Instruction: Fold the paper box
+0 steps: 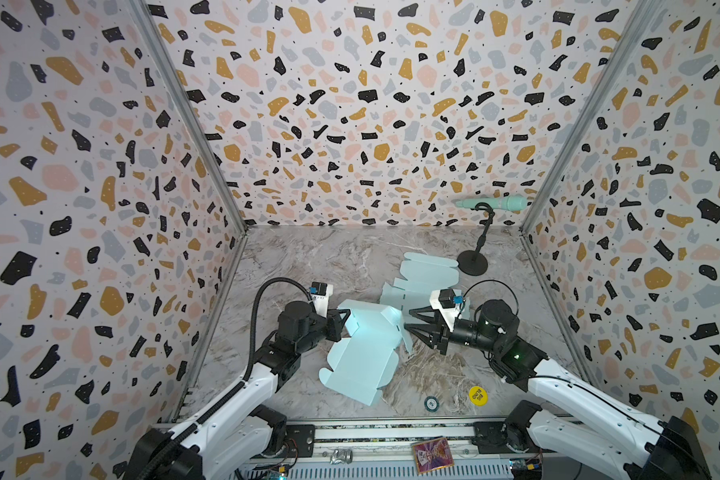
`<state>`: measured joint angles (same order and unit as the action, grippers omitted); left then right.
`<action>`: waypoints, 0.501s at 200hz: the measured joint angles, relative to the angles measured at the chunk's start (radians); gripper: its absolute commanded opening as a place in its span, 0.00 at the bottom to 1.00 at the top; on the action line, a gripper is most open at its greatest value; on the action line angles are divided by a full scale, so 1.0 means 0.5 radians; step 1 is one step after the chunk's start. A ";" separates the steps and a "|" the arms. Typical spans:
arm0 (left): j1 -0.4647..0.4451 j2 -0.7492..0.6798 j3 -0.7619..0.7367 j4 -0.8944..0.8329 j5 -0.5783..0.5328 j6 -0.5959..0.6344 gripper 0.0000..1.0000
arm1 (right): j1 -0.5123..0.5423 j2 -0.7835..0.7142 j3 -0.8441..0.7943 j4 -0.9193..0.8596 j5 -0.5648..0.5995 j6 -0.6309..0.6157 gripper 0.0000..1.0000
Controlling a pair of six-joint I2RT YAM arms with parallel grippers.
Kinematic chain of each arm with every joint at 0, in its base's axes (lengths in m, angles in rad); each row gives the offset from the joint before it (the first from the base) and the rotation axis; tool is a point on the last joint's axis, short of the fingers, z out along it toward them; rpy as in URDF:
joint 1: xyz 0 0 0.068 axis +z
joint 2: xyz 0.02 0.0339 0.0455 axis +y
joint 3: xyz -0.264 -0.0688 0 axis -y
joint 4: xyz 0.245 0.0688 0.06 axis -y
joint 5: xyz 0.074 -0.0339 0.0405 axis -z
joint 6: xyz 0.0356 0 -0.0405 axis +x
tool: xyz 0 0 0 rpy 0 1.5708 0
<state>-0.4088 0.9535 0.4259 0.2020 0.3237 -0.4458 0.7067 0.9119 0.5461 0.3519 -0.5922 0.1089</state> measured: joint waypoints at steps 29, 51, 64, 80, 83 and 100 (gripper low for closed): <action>0.002 0.002 0.000 -0.001 0.001 0.001 0.00 | 0.031 0.072 0.000 0.004 -0.043 -0.010 0.44; 0.002 0.002 0.000 -0.002 0.001 0.002 0.00 | 0.042 0.139 0.000 0.028 -0.044 -0.020 0.40; 0.003 0.002 0.000 -0.003 0.000 0.002 0.00 | 0.051 0.175 0.001 0.047 -0.041 -0.027 0.38; 0.005 0.002 0.000 -0.006 -0.001 0.001 0.00 | 0.079 0.211 0.018 0.052 -0.027 -0.032 0.35; 0.005 0.002 0.000 -0.005 -0.001 0.001 0.00 | 0.089 0.221 0.026 0.052 -0.022 -0.034 0.34; 0.005 0.002 0.000 -0.002 -0.005 -0.002 0.00 | 0.147 0.268 0.062 0.056 0.024 -0.035 0.33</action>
<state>-0.4065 0.9543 0.4259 0.2012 0.3214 -0.4469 0.7803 1.0458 0.5770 0.3798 -0.5800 0.0914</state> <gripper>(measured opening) 0.110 0.335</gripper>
